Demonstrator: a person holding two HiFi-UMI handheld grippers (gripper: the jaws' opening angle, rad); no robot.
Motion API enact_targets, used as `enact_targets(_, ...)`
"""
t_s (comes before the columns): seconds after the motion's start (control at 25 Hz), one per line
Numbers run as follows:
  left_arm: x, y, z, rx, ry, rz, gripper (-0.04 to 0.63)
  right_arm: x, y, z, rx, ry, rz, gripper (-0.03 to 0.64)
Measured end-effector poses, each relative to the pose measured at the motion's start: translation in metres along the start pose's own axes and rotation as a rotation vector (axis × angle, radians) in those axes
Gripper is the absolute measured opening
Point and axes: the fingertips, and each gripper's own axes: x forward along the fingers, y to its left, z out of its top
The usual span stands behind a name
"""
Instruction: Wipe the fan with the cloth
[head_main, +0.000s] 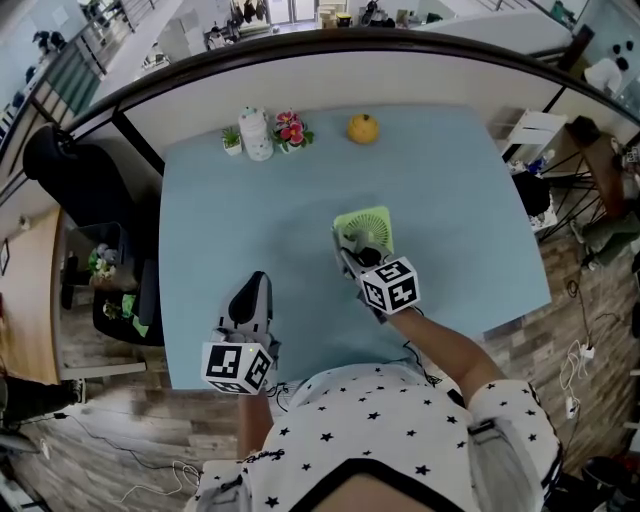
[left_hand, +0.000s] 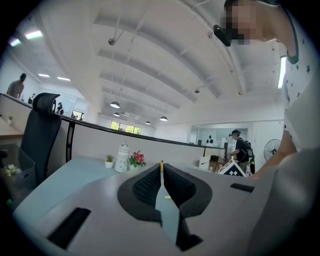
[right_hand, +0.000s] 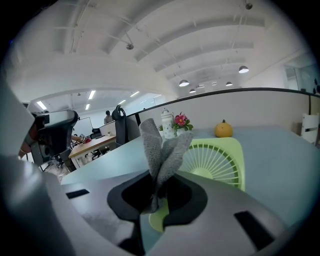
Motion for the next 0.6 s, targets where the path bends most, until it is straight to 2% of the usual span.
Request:
enact_targets(0.32,0.010,-0.010,0.001,0.002,0.001,-0.029,0.040,-0.016,-0.030,-0.003,0.026,-0.002,-0.062,0.046)
enact_targets(0.6,0.017,-0.015,-0.001,0.006,0.010,-0.048,0.040,-0.036,-0.071,-0.007,0.060,-0.013,-0.158,0.048)
